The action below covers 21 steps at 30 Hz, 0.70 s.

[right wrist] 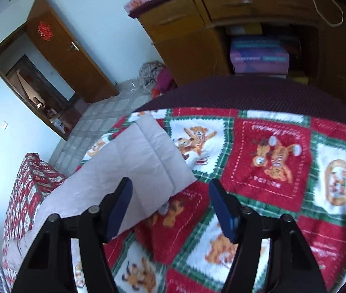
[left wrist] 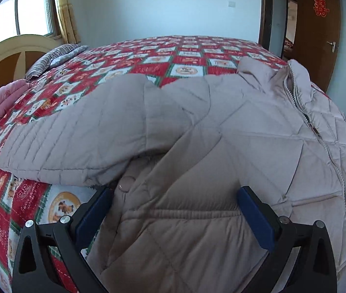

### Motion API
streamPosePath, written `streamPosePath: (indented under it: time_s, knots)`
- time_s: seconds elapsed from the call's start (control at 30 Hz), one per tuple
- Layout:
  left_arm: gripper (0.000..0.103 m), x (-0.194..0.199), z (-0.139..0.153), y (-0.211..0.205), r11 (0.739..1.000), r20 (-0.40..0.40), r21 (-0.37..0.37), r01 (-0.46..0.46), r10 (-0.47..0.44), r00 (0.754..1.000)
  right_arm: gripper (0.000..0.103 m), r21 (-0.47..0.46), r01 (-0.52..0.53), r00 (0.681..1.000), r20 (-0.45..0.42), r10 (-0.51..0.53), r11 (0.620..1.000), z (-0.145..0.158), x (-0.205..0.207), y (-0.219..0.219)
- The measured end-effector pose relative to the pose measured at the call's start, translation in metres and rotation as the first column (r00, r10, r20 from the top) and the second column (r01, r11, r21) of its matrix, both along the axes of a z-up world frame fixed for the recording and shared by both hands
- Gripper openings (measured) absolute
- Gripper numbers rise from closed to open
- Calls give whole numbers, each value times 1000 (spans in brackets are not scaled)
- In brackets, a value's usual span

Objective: Fold large clothes
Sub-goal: 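Grasp the jacket sleeve with the right gripper and lift it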

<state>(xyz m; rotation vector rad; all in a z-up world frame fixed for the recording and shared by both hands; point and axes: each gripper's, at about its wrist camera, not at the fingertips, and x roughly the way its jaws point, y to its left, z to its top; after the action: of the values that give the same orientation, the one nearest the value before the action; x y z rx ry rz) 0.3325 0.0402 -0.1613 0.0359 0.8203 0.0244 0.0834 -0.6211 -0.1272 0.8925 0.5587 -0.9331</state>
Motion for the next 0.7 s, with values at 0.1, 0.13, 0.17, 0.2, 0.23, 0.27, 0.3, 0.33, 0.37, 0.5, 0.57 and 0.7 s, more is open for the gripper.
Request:
streamPosePath:
  time_s: [0.1, 0.13, 0.17, 0.2, 0.23, 0.27, 0.3, 0.33, 0.37, 0.5, 0.57, 0.7]
  knots:
    - [102, 3, -2, 0, 1000, -10, -14, -1, 0, 1000, 67, 6, -30, 1000, 2, 30, 1000, -8, 7, -3]
    - [102, 4, -3, 1, 1000, -13, -23, -3, 2, 1000, 67, 18, -35, 999, -4, 35, 999, -12, 10, -4]
    - [102, 3, -3, 2, 1000, -14, -30, -3, 3, 1000, 67, -7, -28, 1000, -8, 28, 1000, -11, 10, -3]
    - [102, 3, -4, 3, 999, -15, -37, -3, 3, 1000, 67, -16, -28, 999, -19, 27, 999, -11, 13, -4]
    - [102, 4, -5, 4, 999, -21, -40, -4, 4, 1000, 67, -22, -38, 999, -34, 37, 999, -11, 17, -6]
    - [102, 3, -5, 4, 999, -28, -39, -4, 3, 1000, 67, -43, -48, 997, -61, 45, 998, -11, 21, -6]
    - [102, 4, -6, 4, 999, -33, -37, -3, 2, 999, 67, -60, -60, 995, -87, 55, 996, -11, 25, -6]
    - [102, 3, -7, 3, 999, -36, -37, -4, 3, 999, 64, -85, -79, 988, -141, 66, 993, -11, 31, -4]
    - [102, 4, -7, 3, 999, -37, -36, -4, 3, 999, 54, -112, -101, 976, -206, 76, 989, -10, 39, -1]
    - [102, 4, -7, 6, 998, -42, -60, -3, 0, 999, 27, -174, -165, 942, -319, 103, 971, -11, 49, 7]
    - [102, 2, -7, 11, 995, -42, -99, 0, -5, 999, 16, -174, -179, 939, -325, 115, 968, -8, 49, 9]
    - [102, -8, -4, 26, 979, -23, -206, -3, -2, 1000, 14, -204, -171, 951, -290, 108, 964, 13, 43, 17]
